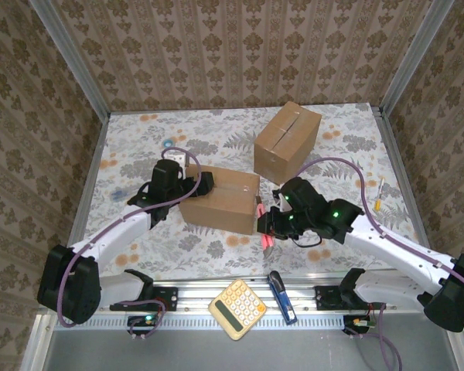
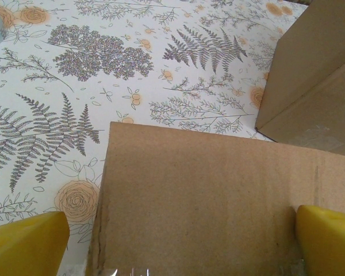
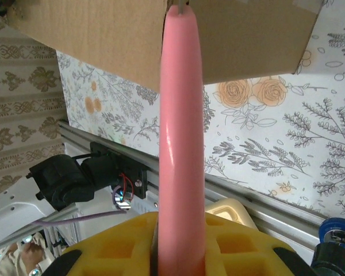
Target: Unpack the express box
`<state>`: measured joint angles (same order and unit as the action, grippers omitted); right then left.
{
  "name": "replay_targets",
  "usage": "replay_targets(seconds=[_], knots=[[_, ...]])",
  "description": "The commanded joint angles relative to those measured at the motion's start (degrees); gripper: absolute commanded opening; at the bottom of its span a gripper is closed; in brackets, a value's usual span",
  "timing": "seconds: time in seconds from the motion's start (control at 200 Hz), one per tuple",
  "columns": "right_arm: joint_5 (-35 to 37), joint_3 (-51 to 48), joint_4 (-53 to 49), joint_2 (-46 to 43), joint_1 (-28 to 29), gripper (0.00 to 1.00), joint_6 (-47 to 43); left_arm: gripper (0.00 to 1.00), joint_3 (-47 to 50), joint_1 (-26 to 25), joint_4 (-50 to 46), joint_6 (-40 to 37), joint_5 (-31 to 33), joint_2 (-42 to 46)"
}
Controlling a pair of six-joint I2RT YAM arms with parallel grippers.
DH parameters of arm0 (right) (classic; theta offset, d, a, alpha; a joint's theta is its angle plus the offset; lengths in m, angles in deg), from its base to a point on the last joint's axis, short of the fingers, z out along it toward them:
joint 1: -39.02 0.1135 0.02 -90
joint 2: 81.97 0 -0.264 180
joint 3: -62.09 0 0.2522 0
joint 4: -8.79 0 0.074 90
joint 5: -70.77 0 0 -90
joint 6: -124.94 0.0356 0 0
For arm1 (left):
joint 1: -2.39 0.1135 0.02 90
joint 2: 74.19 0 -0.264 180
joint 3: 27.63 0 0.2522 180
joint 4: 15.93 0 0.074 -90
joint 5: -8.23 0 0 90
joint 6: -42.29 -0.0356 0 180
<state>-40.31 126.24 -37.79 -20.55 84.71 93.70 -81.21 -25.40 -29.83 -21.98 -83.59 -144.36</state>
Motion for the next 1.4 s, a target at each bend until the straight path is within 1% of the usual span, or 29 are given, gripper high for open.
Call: replay_targets(seconds=[0.0,0.265,0.615,0.7,0.865,1.005,1.115,1.2,1.395], knots=[[-5.2,-1.9,-1.9,-0.3,2.3,0.0,1.7,0.99,4.7,-0.5,-12.3,-0.3,1.7,-4.8],[-4.1,-2.5,-0.8,-1.2,4.6,0.0,3.3,0.99,5.0,-0.6,-11.9,-0.3,1.7,-4.9],[-1.5,-3.4,-1.7,-4.6,6.4,0.0,5.0,0.99,5.4,-0.5,-11.4,-0.2,1.4,-4.8],[0.2,-3.4,-3.2,-5.6,6.4,0.0,5.0,0.99,5.4,-0.5,-11.4,-0.2,1.3,-4.7],[6.9,-2.1,-8.4,-7.5,6.0,0.0,3.3,0.99,5.0,-0.5,-11.7,-0.9,0.9,-4.0],[12.4,-1.6,-11.1,-8.6,3.0,0.0,0.3,1.0,3.5,-0.5,-12.6,-2.3,0.6,-3.0],[15.4,-3.0,-10.1,-8.4,-0.6,0.0,-2.7,1.0,2.0,-0.5,-12.9,-3.6,0.2,-1.9],[16.3,-5.7,-6.2,-8.3,-4.0,0.0,-4.7,1.0,0.6,-0.5,-13.2,-4.4,-0.3,-1.1],[14.7,-12.6,4.2,-6.0,-12.6,0.0,-7.6,1.0,-3.1,-0.5,-13.5,-6.6,-1.4,-0.5]])
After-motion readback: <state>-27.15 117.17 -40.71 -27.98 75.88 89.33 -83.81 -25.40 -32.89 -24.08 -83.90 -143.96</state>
